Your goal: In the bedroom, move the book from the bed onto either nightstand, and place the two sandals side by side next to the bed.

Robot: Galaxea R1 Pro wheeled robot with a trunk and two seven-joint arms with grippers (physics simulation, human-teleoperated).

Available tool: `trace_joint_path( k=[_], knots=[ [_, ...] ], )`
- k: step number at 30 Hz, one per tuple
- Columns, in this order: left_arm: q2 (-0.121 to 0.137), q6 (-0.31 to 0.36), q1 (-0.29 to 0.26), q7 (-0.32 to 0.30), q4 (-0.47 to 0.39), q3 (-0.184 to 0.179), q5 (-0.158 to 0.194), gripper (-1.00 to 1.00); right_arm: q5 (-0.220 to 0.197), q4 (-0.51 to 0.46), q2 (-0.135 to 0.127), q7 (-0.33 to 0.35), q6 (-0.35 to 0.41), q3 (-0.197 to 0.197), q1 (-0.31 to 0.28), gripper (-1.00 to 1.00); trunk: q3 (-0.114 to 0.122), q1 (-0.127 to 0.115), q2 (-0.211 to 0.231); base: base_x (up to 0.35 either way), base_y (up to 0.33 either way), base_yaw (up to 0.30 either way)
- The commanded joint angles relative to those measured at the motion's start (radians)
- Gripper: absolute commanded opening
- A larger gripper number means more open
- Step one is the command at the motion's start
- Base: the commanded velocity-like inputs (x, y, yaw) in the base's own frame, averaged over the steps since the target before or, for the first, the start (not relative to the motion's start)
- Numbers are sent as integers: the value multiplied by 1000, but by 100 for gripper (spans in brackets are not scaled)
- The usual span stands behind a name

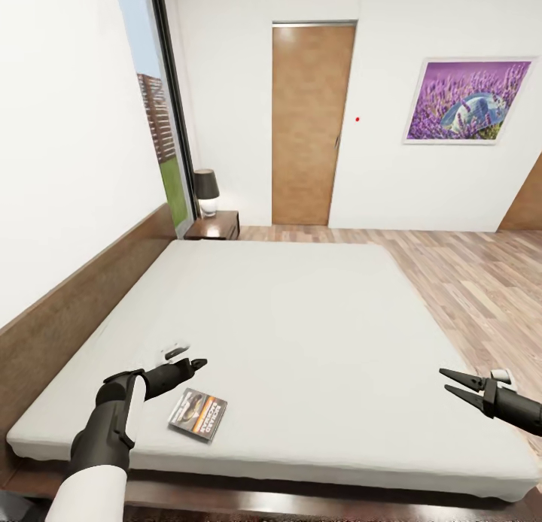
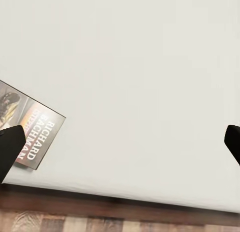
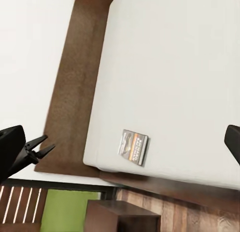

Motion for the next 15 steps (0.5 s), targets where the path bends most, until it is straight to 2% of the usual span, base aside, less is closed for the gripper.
trace_joint_path(
  k=[1, 15],
  knots=[
    [-1, 6, -1, -7, -1, 4, -4, 100, -2, 0, 0, 1, 8, 0, -1, 100, -3, 0, -2, 0, 0, 0],
    [-8, 6, -1, -8, -1, 4, -4, 100, -1, 0, 0, 0, 8, 1, -1, 100, -25, 0, -2, 0, 0, 0]
  ],
)
